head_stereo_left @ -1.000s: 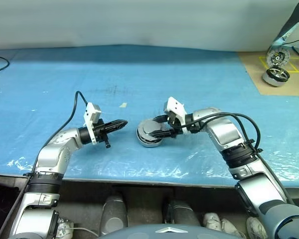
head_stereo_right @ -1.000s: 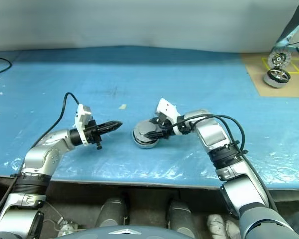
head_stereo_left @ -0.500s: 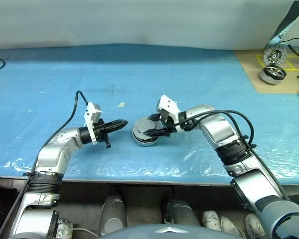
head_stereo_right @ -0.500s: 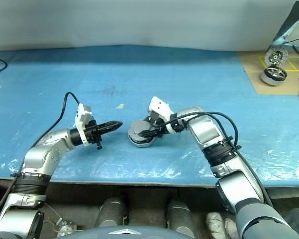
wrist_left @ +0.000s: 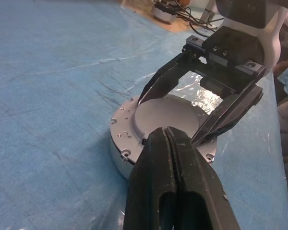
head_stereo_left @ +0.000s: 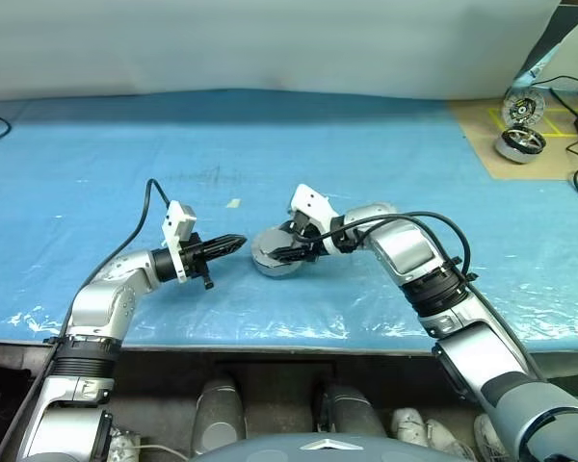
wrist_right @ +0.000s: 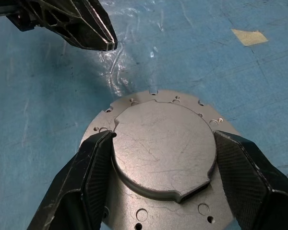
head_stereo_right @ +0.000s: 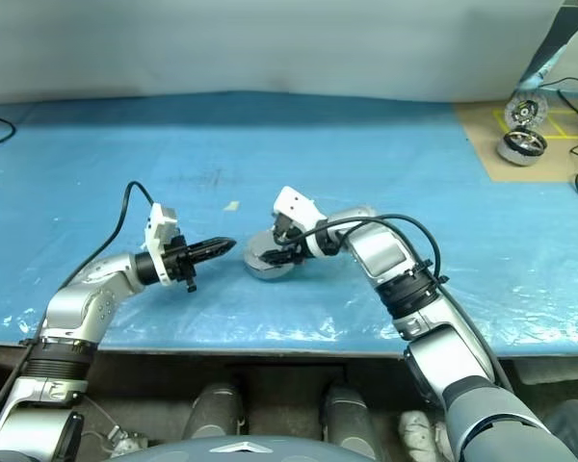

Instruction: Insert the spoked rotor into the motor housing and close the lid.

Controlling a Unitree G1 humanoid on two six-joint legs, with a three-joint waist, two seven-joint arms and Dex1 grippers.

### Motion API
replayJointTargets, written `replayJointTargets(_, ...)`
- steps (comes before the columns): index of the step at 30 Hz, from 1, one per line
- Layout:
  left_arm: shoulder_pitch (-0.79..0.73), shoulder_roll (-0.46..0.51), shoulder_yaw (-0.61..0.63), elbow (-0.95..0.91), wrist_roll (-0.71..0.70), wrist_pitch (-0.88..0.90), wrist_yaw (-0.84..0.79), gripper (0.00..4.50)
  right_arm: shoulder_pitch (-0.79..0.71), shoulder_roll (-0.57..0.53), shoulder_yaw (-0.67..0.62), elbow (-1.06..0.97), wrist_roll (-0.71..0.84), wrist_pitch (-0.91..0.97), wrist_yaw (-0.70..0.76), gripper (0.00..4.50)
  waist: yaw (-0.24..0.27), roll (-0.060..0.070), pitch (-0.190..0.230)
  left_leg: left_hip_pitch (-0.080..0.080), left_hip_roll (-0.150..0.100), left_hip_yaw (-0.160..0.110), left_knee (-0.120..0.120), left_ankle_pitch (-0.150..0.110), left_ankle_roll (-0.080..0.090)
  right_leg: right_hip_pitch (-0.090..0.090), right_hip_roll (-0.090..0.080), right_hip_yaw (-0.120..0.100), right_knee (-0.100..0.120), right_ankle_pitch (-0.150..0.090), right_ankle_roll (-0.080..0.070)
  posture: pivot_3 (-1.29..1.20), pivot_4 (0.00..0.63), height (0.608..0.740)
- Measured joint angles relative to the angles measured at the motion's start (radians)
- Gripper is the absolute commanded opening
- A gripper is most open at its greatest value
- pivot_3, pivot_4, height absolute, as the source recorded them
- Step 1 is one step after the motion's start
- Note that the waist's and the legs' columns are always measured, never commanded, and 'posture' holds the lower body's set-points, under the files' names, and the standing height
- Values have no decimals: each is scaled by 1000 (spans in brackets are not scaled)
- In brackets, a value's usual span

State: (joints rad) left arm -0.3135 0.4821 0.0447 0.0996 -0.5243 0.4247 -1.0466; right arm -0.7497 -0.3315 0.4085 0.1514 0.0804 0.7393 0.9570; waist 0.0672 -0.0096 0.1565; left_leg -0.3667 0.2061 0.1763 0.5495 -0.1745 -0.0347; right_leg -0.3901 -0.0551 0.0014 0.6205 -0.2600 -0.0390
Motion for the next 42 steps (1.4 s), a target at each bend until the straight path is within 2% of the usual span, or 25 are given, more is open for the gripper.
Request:
replayJointTargets(3, 0, 0, 0, 0, 0, 1, 1, 0, 1, 8, 6, 19, -7, -24, -12, 2958, -2, 0, 0, 3, 0, 0, 0, 0, 0, 1, 0, 1, 0, 0, 0, 0, 150, 740)
replayJointTargets(7, -1, 0, 0, 0, 0, 2, 5, 0, 24, 29, 6, 48, -15, -67, -54, 2958, -4, 0, 0, 15, 0, 0, -4, 0, 0, 10, -1, 3, 0, 0, -1, 0, 150, 740)
replayJointTargets(8, -1, 0, 0, 0, 0, 2, 5, 0, 31, 35, 7, 62, -19, -82, -66, 2958, -5, 0, -1, 19, 0, -1, -5, 0, 0, 13, -1, 4, 0, -3, 5, 0, 150, 740)
replayJointTargets(16, -2, 0, 0, 0, 0, 2, 4, 0, 85, 38, 7, 72, -37, -171, -110, 2958, -4, 2, -3, 34, -1, -4, -13, -3, 4, 19, -4, 4, -6, -5, 7, 0, 150, 740)
replayJointTargets(21, -2, 0, 0, 3, 0, -1, 1, 0, 104, 52, -3, 75, -37, -188, -119, 2958, -4, 2, -10, 34, -2, -3, -17, -3, 4, 19, -4, 4, -13, -5, 7, 0, 150, 740)
replayJointTargets(26, -3, 0, -2, 10, 1, -3, -5, 0, 94, 120, -41, 128, -36, -198, -161, 2958, -16, 2, -10, 31, -2, -3, -20, -3, 4, 18, -3, 3, -13, -4, 6, 0, 150, 740)
replayJointTargets(33, -5, -5, -4, 9, 1, -3, -5, 0, 145, 146, -42, 136, -37, -332, -190, 2958, -29, 3, -11, 29, -2, -2, -20, -4, 2, 14, -3, 4, -13, -4, 6, 0, 150, 740)
replayJointTargets(37, -1, -9, -5, 9, 1, -7, -4, 0, 177, 150, -107, 134, 19, -376, -178, 2958, -27, 4, -10, 17, -2, -1, -20, -3, -1, 3, -3, 3, -13, 0, -1, 0, 150, 740)
replayJointTargets(42, 1, -8, -5, 18, 4, -24, -9, 0, 172, 137, -154, 148, 67, -379, -128, 2958, -24, 3, -9, 6, -2, 0, -19, -2, -3, -3, -2, 0, -15, 3, 2, 0, 150, 740)
